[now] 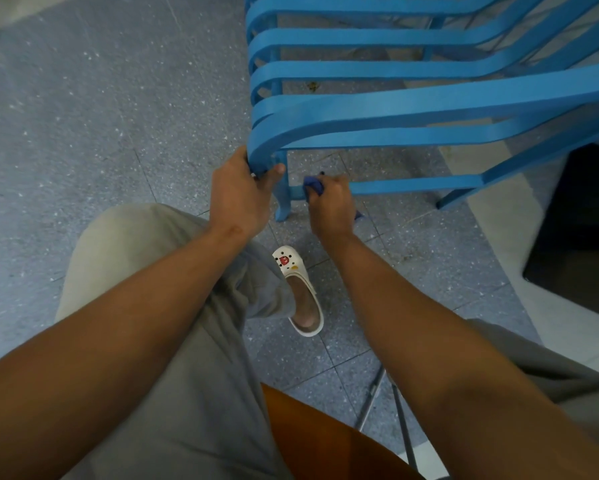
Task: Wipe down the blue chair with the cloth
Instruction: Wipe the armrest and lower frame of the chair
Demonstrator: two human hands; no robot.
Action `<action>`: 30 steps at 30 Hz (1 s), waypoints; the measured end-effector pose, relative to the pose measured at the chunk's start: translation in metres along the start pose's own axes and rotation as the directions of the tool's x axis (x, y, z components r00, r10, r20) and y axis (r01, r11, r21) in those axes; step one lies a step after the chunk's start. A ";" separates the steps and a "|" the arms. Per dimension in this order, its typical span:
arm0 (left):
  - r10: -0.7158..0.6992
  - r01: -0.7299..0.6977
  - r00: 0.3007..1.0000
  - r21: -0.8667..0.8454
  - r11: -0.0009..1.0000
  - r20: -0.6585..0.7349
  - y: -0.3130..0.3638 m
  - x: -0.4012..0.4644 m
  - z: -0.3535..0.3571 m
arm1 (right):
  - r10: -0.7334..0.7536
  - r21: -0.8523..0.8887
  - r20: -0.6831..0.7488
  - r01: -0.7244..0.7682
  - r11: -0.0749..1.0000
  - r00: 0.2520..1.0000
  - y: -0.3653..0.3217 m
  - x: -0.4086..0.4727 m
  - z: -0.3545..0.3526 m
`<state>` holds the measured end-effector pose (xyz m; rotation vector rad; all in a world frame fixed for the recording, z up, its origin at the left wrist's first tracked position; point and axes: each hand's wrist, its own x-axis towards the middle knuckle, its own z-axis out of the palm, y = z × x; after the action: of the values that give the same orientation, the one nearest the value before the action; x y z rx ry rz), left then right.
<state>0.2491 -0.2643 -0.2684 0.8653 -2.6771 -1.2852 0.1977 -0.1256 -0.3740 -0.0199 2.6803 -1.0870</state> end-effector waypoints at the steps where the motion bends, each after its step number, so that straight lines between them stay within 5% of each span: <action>1: 0.002 -0.002 1.000 0.000 1.000 -0.002 0.000 0.000 0.000 | -0.018 0.027 0.021 0.018 0.999 1.000 -0.005 -0.002 0.004; 8: 0.030 -0.030 1.000 0.001 1.000 0.000 0.001 -0.001 -0.003 | -0.189 -0.030 0.248 0.203 0.979 0.950 0.010 0.002 -0.011; 16: 0.019 -0.019 1.000 0.010 1.000 -0.006 0.002 0.000 -0.002 | 0.003 -0.007 0.100 -0.003 1.000 0.995 -0.021 0.004 0.013; 24: 0.026 -0.026 1.000 0.029 0.999 -0.011 -0.002 0.001 0.000 | -0.205 -0.121 0.254 0.242 0.963 0.945 0.013 0.010 -0.017; 28: 0.029 -0.029 0.999 0.037 0.999 -0.017 0.000 0.000 0.000 | -0.002 -0.046 0.099 0.007 0.999 0.995 0.004 0.023 -0.012; 30: 0.036 -0.035 0.999 0.043 0.998 -0.018 0.001 0.000 0.000 | -0.011 -0.050 0.085 0.015 0.999 0.996 -0.004 0.016 -0.004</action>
<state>0.2490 -0.2638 -0.2678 0.8261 -2.7026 -1.2105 0.1812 -0.1277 -0.3723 -0.0902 2.6344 -0.9991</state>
